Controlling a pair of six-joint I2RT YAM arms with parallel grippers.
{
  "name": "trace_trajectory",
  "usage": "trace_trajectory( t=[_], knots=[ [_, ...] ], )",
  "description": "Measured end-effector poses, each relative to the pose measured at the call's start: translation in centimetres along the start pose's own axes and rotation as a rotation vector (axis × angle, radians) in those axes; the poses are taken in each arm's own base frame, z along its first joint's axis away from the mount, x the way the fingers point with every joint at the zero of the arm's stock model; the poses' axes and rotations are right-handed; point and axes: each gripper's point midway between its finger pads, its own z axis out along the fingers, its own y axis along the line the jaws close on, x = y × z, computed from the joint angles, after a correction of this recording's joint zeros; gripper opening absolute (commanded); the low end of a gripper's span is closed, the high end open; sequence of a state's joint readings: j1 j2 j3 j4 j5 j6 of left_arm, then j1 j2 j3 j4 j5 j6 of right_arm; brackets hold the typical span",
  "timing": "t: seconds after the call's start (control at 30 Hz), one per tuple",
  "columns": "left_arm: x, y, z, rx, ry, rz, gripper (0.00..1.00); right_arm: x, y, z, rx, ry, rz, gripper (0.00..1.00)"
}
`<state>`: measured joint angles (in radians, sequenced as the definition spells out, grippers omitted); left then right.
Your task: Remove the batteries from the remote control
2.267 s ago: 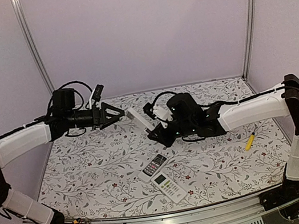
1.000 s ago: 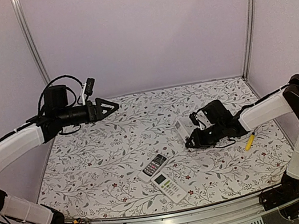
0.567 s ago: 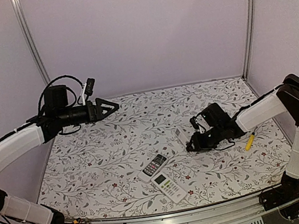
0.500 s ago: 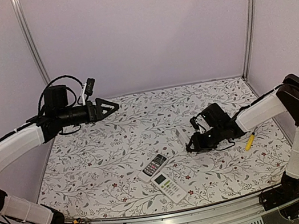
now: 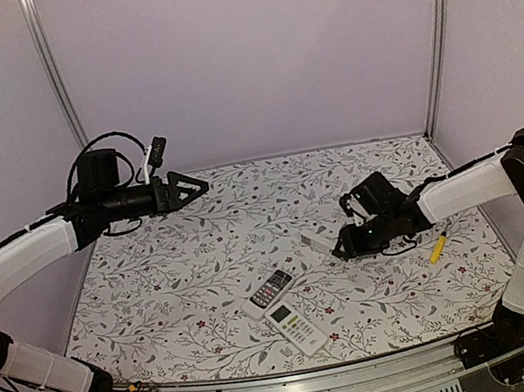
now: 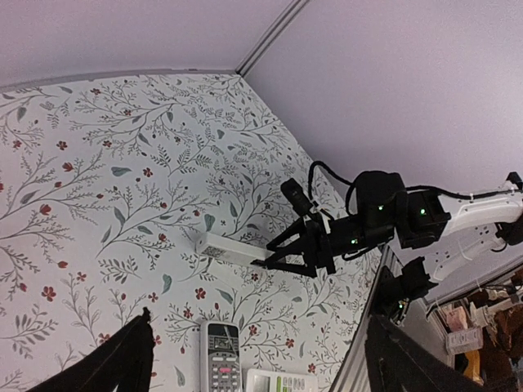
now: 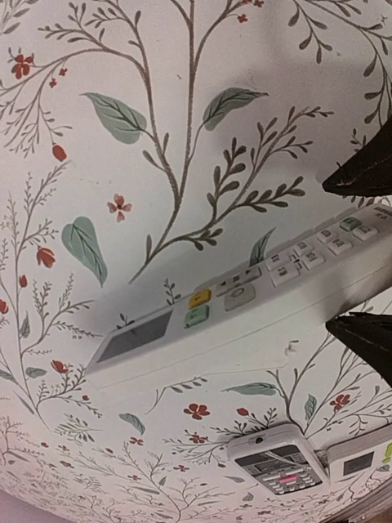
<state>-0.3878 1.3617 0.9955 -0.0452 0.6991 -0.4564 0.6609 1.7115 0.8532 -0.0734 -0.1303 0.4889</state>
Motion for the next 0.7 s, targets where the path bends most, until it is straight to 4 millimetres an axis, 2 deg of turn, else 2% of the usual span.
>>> trace_trajectory(
  t=[0.27,0.7],
  knots=[
    [0.01,0.01,0.01,0.0,0.001,0.0,0.89,-0.21,-0.62,-0.38,0.042,-0.006,-0.036,0.47],
    [0.02,0.01,0.01,0.0,0.001,-0.001,0.89,-0.27,-0.19,-0.25,0.02,-0.004,-0.057,0.34]
  ],
)
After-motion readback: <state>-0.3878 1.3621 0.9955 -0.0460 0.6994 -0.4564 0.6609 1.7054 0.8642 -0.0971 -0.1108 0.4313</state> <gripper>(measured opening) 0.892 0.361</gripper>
